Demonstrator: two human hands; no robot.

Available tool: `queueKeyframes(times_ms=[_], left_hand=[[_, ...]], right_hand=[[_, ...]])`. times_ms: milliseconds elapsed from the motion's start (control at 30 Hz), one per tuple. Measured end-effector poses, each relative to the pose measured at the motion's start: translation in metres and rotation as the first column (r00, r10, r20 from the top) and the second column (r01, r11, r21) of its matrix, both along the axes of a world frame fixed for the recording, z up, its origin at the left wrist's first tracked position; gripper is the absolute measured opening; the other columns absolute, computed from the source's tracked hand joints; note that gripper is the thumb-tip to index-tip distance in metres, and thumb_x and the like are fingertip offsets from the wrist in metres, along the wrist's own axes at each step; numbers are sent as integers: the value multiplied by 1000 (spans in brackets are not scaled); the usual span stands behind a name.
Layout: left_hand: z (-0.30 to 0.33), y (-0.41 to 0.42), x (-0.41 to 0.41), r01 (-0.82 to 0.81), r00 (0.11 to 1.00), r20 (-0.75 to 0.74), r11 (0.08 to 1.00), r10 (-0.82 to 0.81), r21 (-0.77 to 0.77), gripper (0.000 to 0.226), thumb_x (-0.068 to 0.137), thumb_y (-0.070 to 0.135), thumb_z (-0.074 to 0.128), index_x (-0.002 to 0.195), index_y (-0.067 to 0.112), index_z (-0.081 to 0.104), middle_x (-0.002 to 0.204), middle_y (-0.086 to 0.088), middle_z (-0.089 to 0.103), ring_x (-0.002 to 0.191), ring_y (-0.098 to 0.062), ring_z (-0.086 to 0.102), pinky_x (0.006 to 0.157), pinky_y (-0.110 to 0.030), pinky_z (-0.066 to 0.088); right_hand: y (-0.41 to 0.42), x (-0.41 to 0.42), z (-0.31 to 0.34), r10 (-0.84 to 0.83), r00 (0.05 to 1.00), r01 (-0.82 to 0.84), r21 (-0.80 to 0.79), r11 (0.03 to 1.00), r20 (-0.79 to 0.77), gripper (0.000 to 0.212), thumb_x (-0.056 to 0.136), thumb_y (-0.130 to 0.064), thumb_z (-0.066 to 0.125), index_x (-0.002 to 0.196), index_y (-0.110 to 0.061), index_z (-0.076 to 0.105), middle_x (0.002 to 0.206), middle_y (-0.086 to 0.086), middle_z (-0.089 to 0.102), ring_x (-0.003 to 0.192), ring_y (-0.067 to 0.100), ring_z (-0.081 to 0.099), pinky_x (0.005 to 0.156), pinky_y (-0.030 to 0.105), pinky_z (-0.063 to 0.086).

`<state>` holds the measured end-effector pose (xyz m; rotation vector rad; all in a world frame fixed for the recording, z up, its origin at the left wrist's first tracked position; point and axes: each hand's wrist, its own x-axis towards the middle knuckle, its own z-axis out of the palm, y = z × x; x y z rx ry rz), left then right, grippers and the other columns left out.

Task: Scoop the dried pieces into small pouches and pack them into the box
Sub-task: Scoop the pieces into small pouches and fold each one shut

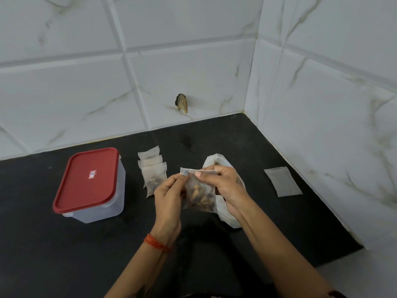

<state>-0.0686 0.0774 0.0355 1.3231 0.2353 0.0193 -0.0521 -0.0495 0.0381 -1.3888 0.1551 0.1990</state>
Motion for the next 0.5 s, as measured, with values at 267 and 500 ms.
queueKeyframes(times_ms=[267,500], left_hand=[[2,-1,-1,-48,998,-34,999,47,-19,35,89,13,58,59,22,73,79,-7,68,88,-29,63,91,-54,47],[1,4,2,-81,995,-71,992,74,-101,43,91,15,54,54,27,72,85,-10,65,98,-35,62,93,-52,48]], right_hand=[[-4,3,0,-32,997,30,-26,999,-76,11,83,-13,69,72,-14,71,61,-9,66,66,2,61,57,14,43],[-9,3,-2,8,992,-13,-33,999,-123,20,87,-28,65,92,-10,74,81,-4,70,83,7,58,64,21,37]])
